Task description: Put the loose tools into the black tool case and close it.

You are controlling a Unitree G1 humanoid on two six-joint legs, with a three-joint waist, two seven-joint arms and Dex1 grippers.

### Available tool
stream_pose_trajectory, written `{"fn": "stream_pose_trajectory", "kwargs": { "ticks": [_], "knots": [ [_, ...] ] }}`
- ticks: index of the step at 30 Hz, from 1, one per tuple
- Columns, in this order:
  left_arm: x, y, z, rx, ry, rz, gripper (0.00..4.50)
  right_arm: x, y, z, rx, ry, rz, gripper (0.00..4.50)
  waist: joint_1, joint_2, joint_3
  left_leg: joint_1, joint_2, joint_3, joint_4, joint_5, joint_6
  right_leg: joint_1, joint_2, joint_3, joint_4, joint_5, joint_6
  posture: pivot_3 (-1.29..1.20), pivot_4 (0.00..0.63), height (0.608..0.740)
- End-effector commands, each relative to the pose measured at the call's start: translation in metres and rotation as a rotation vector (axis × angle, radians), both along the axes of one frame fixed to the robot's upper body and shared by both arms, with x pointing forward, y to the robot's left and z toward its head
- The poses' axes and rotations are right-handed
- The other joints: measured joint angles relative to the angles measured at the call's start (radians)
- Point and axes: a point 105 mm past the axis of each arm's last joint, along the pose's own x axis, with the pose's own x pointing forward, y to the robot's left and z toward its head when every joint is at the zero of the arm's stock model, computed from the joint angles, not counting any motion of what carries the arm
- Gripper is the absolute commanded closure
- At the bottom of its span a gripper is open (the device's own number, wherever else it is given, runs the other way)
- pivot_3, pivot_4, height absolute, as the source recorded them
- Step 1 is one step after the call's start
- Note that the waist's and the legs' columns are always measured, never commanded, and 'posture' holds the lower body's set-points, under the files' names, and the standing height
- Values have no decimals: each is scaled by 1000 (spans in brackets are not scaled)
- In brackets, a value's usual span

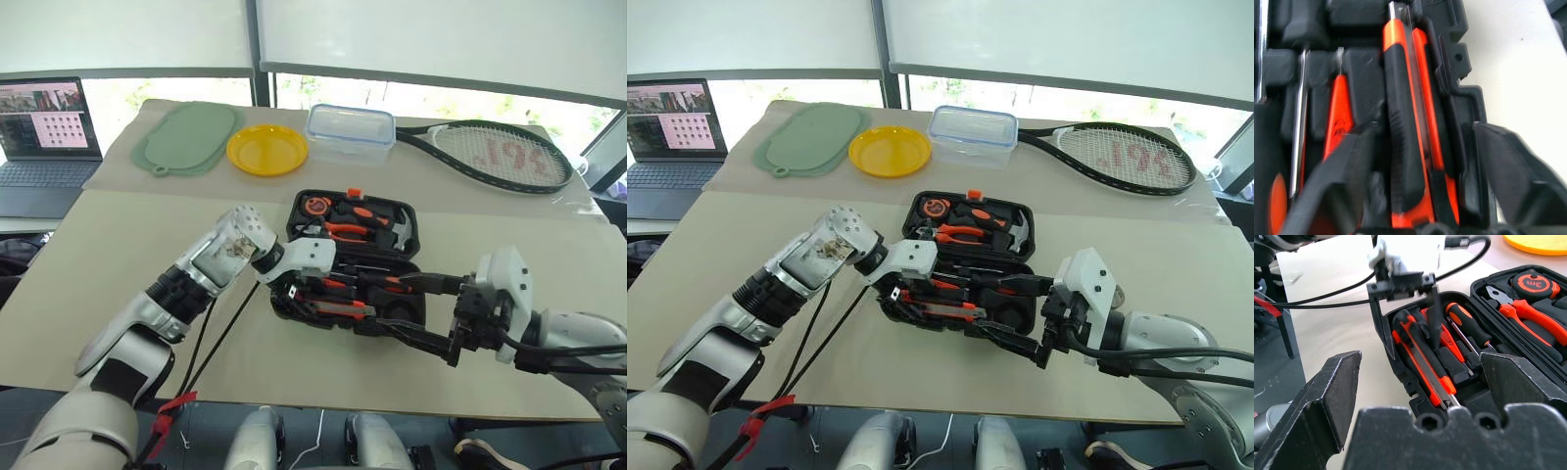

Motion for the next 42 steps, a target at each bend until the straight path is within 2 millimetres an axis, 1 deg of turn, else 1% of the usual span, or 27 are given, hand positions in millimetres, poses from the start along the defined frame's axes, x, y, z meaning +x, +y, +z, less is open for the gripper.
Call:
{"fn": "stream_pose_trajectory", "kwargs": {
  "ticks": [1, 3, 5, 7, 8, 9, 10, 11, 15, 16, 17, 18, 25, 31, 33, 42],
  "knots": [
    [-5, -8, 31, -82, 31, 4, 29, -3, 3, 9, 12, -41, 24, 0, 0, 0, 0, 0, 0, 0, 0, 0, 0, 0, 0, 0, 0, 0, 0, 0, 150, 738],
    [-6, -5, 41, -107, 47, 16, 29, -2, 2, 8, 12, -40, 28, 0, 0, 0, 0, -1, 0, 0, 0, 0, 0, 0, 0, 0, 0, 0, 0, 0, 150, 738],
    [-4, 1, 43, -103, 23, 21, 29, -1, 2, 8, 12, -40, 32, 0, -2, 0, 0, 0, 0, 0, 0, 0, 0, 0, 0, 0, 0, 0, 0, 0, 150, 738],
    [-2, 6, 38, -94, -10, 19, 587, 0, 3, 8, 12, -41, 38, 0, -3, 0, 0, 0, 0, 0, 0, 0, 0, 0, 0, 0, 0, 0, 0, 0, 150, 738],
    [0, 7, 35, -94, -24, 24, 716, 1, 4, 8, 12, -41, 40, 0, -3, 0, 0, 0, 0, 0, 0, 0, 0, 0, 0, 0, 0, 0, 0, 0, 150, 738],
    [2, 7, 32, -92, -39, 24, 1229, 1, 4, 8, 12, -42, 42, 0, -2, 0, 0, 0, 0, 0, 0, 0, 0, 0, 0, 0, 0, 0, 0, 0, 150, 738],
    [2, 8, 29, -87, -50, 19, 1468, 1, 4, 8, 12, -43, 45, 0, -2, 0, 0, 0, 0, 0, 0, 0, 0, 0, 0, 0, 0, 0, 0, 0, 150, 738],
    [2, 8, 27, -86, -53, 14, 1956, 1, 4, 9, 12, -43, 47, 0, -2, 0, 0, 0, 0, 0, 0, 0, 0, 0, 0, 0, 0, 0, 0, 0, 150, 738],
    [1, 5, 23, -105, -47, 10, 3299, 1, 4, 9, 10, -43, 50, 0, 2, 0, 0, -1, 0, 0, 0, 0, 0, 0, 0, 0, 0, 0, 0, 0, 150, 738],
    [1, 5, 22, -107, -47, 11, 3781, 1, 4, 9, 10, -42, 51, 0, 3, 0, 0, -1, 0, 0, 1, 0, 0, 0, 0, 0, 0, 0, 0, 0, 150, 738],
    [1, 5, 20, -108, -47, 12, 4054, 1, 4, 9, 9, -42, 51, 0, 3, 0, 0, 0, 0, 0, 1, 0, 0, 0, -1, 0, 0, 0, 0, 0, 150, 738],
    [1, 5, 18, -108, -46, 11, 4477, 1, 4, 9, 9, -41, 51, 0, 3, 0, 0, 0, 0, 0, 1, 0, 0, 0, 0, 0, 0, 0, 0, 0, 150, 738],
    [6, 10, 0, -32, -81, 20, 4494, -1, 3, 7, 6, -34, 51, 0, -2, 0, 0, 0, 0, 0, 0, 0, 0, 0, 0, 0, 0, 0, 0, 0, 150, 738],
    [16, 6, -9, -28, -123, 52, 4494, -2, 3, 7, 3, -30, 49, 0, 6, 0, 0, 0, 0, 0, 1, 0, 0, 1, -1, 0, 0, 0, 1, 0, 150, 738],
    [16, 5, -10, -31, -116, 51, 4494, -2, 3, 6, 3, -29, 49, 0, 10, 0, 0, 1, 0, 0, 2, 0, 1, 2, -1, 0, 0, 0, 1, 0, 150, 738],
    [16, 7, -33, -13, -90, 63, 4494, -2, 2, 7, 0, -29, 50, 0, 19, 1, -1, 2, 0, 0, 3, 0, 2, 4, -1, 0, 0, 1, 2, 0, 150, 738]
  ]
}}
